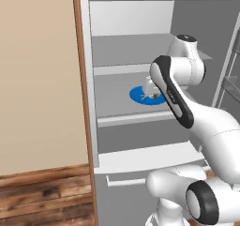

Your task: Retrieve the fish from the fridge and place it on the cutting board.

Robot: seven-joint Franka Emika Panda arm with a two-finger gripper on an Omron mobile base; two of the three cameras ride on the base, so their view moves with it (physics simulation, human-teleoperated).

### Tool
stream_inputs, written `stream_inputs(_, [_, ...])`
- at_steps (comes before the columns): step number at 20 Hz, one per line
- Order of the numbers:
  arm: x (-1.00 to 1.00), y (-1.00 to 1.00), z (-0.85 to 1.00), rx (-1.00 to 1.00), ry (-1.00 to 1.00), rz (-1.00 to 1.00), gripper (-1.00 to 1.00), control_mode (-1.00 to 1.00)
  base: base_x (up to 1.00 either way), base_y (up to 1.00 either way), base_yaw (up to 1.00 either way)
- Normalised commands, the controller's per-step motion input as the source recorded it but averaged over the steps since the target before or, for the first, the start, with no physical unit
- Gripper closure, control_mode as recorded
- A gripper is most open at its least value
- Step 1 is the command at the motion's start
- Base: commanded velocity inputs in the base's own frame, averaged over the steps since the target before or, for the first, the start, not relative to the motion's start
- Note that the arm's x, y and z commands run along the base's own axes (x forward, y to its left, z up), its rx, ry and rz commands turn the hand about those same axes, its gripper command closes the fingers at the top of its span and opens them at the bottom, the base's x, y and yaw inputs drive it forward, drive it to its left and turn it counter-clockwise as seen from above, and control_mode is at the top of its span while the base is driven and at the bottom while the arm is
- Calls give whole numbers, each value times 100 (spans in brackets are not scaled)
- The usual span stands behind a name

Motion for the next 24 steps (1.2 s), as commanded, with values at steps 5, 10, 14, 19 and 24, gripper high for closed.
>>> stream_inputs(5, [14,-19,-7,1,1,-5,-100,-100,0,0,0])
stream_inputs(10, [20,-40,-12,5,0,-34,-100,-100,0,0,0])
stream_inputs(14, [11,-38,-14,6,-3,-40,-100,-100,0,0,0])
stream_inputs(19, [2,-42,-13,18,-10,-37,-100,-100,0,0,0])
stream_inputs(24, [0,-28,-14,14,-6,-17,-100,-100,0,0,0])
